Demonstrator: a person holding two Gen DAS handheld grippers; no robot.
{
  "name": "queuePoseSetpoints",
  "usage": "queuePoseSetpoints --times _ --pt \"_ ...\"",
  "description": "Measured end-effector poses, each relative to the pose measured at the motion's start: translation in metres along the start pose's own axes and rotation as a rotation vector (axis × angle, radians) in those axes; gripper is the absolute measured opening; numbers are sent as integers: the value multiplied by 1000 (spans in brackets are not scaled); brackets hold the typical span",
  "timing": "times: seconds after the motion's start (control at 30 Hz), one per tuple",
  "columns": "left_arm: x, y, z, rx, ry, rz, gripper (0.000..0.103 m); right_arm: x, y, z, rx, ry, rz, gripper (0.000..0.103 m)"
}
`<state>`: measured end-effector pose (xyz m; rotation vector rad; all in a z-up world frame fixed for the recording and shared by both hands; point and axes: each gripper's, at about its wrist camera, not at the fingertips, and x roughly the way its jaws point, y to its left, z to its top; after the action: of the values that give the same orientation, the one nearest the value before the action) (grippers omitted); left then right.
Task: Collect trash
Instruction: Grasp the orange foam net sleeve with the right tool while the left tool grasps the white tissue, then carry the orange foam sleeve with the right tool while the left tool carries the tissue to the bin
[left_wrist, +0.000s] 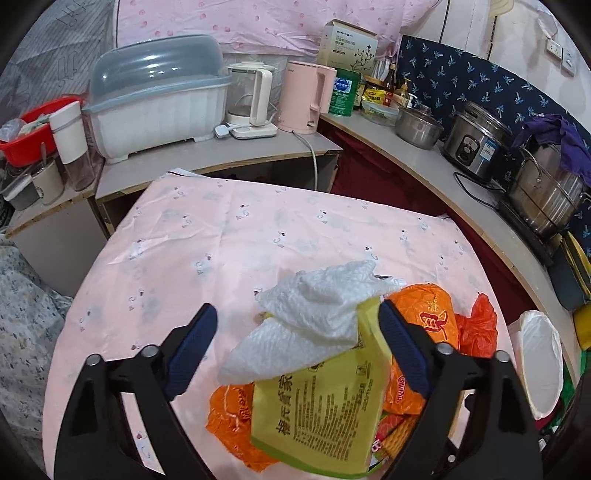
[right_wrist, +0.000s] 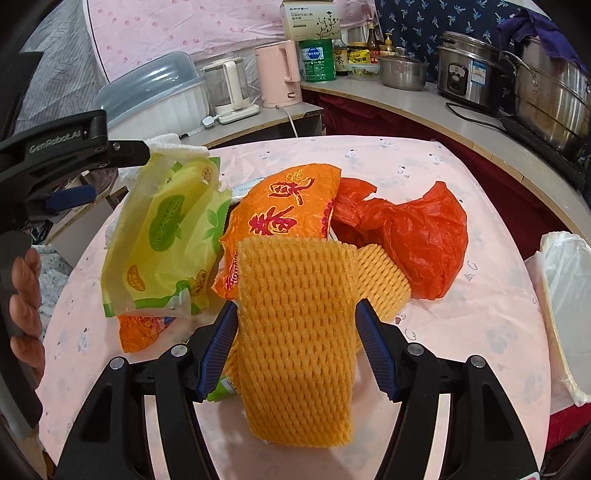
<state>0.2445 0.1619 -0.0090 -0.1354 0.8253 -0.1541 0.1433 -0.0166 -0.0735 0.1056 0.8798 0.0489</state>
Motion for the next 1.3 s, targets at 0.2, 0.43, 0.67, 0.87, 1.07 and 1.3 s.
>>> queuePoseSetpoints --times 0.2,0.43,0.67,0.87,1.07,1.3 --pt "6 -2 0 -2 27 -62 33 4 1 -1 -11 17 8 55" --pt "-14 -8 -2 1 -2 -107 10 -4 4 -3 -30 15 33 27" --pt "-44 -15 -6 -9 -27 -154 9 -35 6 -4 -43 -43 56 24" --pt "-64 -27 -21 -7 -2 -215 10 -64 -4 -3 -27 -103 55 24" --pt "-68 -44 -47 22 28 -213 14 -83 -19 -6 6 -132 42 24" --pt "-59 -55 -67 49 66 -181 14 -91 -35 -15 30 -139 41 24"
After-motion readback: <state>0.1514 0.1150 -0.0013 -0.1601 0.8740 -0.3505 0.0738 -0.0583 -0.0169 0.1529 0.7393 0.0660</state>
